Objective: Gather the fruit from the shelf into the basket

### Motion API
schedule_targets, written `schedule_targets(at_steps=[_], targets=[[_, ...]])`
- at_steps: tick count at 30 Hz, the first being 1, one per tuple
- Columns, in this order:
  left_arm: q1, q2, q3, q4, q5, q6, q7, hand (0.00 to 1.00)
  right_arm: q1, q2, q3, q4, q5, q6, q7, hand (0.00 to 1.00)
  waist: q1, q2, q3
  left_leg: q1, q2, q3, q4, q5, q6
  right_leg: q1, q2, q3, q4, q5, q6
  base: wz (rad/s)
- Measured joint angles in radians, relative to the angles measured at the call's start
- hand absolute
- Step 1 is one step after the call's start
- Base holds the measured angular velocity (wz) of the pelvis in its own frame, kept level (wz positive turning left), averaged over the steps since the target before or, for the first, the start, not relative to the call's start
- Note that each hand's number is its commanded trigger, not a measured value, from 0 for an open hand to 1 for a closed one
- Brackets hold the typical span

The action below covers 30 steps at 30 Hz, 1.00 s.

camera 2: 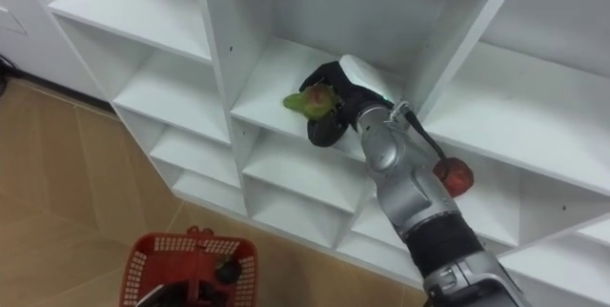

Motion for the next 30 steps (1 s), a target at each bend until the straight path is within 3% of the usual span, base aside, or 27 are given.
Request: schedule_targets(at_steps=[6, 10, 17, 30], targets=[[0.001, -0.003, -0.013, 0.002, -0.002, 0.000, 0.013, 1.00, 0.050, 0.002, -0.003, -0.091, 0.006, -0.002, 0.001, 1.00, -0.037, 0.023, -0.0065, 0.024, -0.004, 0.001, -0.002, 0.000, 0.000, 0.026, -0.003, 0.002, -0.001, -0.002, 0.003, 0.02], [0.000, -0.016, -0.013, 0.006, -0.001, 0.002, 0.027, 1.00, 0.135, 0.005, -0.009, -0.239, 0.006, -0.003, 0.000, 1.00, -0.048, 0.035, -0.0128, 0.039, -0.002, 0.018, -0.010, 0.000, 0.000, 0.030, -0.002, 0.020, 0.000, -0.002, 0.003, -0.11], [-0.003, -0.027, -0.037, -0.007, -0.002, 0.015, 0.027, 1.00, 0.194, 0.022, -0.009, -0.290, 0.128, -0.001, 0.003, 1.00, -0.084, 0.049, -0.0128, 0.074, 0.002, 0.028, -0.026, 0.000, 0.001, 0.063, 0.000, 0.030, 0.001, -0.002, 0.003, -0.05], [-0.046, -0.041, -0.058, -0.006, -0.001, 0.017, 0.020, 1.00, 0.292, 0.026, 0.002, -0.331, 0.124, -0.004, 0.044, 1.00, -0.103, 0.056, -0.0100, 0.099, 0.003, 0.052, -0.029, -0.001, 0.002, 0.076, 0.001, 0.053, 0.003, -0.002, 0.003, -0.04]])
